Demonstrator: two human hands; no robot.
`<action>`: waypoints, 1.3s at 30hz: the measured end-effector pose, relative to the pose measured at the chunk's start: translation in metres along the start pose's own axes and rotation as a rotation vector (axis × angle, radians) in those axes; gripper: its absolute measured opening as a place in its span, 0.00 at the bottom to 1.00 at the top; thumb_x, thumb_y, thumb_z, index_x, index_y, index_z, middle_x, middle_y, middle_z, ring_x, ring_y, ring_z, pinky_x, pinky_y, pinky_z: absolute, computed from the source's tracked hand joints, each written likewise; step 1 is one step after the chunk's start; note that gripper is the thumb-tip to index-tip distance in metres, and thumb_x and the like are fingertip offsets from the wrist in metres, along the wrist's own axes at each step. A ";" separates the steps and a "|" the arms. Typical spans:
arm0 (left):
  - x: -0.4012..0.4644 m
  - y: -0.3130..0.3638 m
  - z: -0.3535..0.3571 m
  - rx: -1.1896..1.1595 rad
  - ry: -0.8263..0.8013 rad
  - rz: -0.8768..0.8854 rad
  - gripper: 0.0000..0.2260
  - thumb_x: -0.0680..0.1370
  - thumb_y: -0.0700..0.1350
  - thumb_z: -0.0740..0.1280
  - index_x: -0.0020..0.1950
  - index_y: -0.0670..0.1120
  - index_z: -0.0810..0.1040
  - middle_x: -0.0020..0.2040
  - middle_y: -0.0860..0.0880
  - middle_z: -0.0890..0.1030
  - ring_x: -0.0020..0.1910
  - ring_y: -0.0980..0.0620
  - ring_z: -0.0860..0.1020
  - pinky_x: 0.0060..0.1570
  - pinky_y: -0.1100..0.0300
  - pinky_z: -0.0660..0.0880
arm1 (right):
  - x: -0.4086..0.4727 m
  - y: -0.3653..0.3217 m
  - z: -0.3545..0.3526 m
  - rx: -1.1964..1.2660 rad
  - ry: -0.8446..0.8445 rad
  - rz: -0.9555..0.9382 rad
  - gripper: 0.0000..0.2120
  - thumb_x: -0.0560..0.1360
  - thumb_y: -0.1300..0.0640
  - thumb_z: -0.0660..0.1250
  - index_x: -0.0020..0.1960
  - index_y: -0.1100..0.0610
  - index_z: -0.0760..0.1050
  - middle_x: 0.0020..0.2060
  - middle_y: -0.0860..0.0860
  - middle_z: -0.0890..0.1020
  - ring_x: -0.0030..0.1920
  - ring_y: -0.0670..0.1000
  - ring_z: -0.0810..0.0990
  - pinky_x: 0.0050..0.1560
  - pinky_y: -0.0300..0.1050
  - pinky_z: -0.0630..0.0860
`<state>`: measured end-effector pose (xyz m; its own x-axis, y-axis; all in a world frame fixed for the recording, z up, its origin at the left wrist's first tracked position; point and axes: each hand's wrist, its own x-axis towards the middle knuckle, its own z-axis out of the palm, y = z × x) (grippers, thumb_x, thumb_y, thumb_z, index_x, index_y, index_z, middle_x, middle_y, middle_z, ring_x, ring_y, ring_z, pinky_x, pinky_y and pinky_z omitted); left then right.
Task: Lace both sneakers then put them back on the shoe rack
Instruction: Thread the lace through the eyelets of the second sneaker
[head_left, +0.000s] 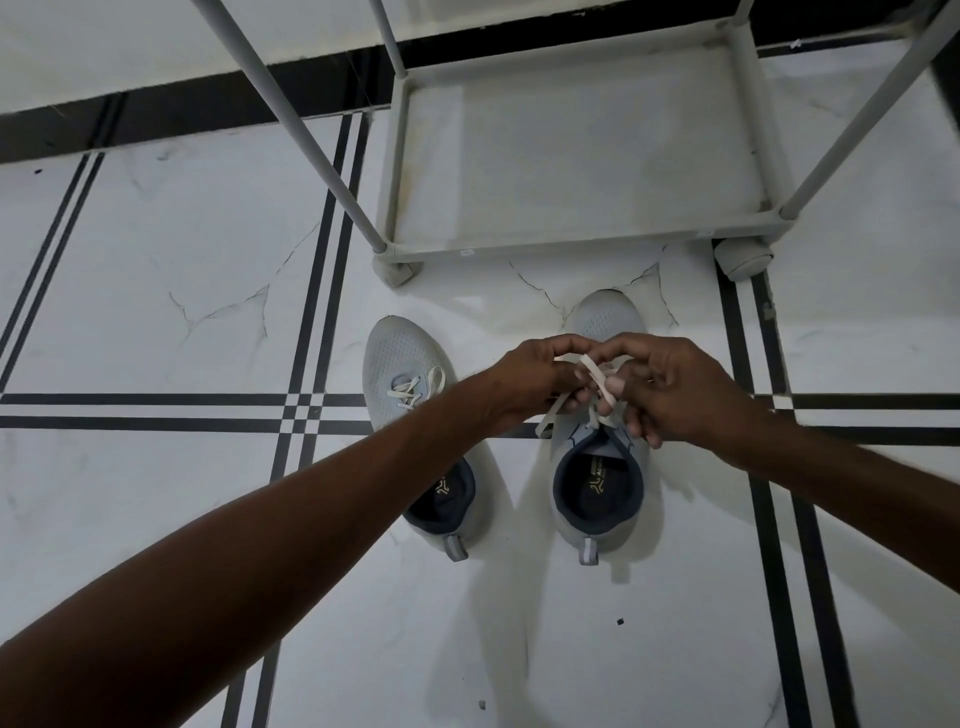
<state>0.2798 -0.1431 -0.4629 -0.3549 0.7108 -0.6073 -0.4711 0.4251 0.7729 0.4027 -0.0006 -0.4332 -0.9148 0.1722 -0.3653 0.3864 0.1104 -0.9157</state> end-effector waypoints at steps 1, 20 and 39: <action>0.000 -0.002 -0.001 -0.012 -0.018 0.001 0.10 0.80 0.32 0.62 0.60 0.40 0.76 0.37 0.45 0.79 0.31 0.54 0.76 0.33 0.64 0.75 | 0.000 0.001 0.002 -0.039 -0.006 -0.022 0.12 0.79 0.66 0.63 0.57 0.53 0.78 0.35 0.57 0.85 0.24 0.56 0.78 0.21 0.42 0.73; -0.008 -0.011 -0.005 -0.189 -0.064 -0.152 0.05 0.79 0.44 0.69 0.48 0.45 0.83 0.40 0.47 0.77 0.35 0.55 0.74 0.39 0.64 0.76 | 0.016 0.016 -0.001 -0.043 -0.069 0.060 0.10 0.77 0.62 0.68 0.55 0.55 0.71 0.32 0.58 0.84 0.24 0.54 0.77 0.21 0.40 0.71; -0.004 -0.010 0.023 0.775 0.455 0.507 0.04 0.69 0.39 0.74 0.37 0.45 0.80 0.38 0.55 0.80 0.35 0.56 0.76 0.37 0.60 0.72 | 0.020 0.026 -0.012 0.188 -0.073 0.394 0.07 0.78 0.66 0.64 0.51 0.61 0.81 0.37 0.60 0.85 0.21 0.45 0.71 0.23 0.36 0.68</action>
<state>0.3050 -0.1373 -0.4639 -0.7150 0.6962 -0.0642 0.4122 0.4939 0.7656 0.3965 0.0179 -0.4624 -0.7101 0.0955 -0.6976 0.6857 -0.1308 -0.7160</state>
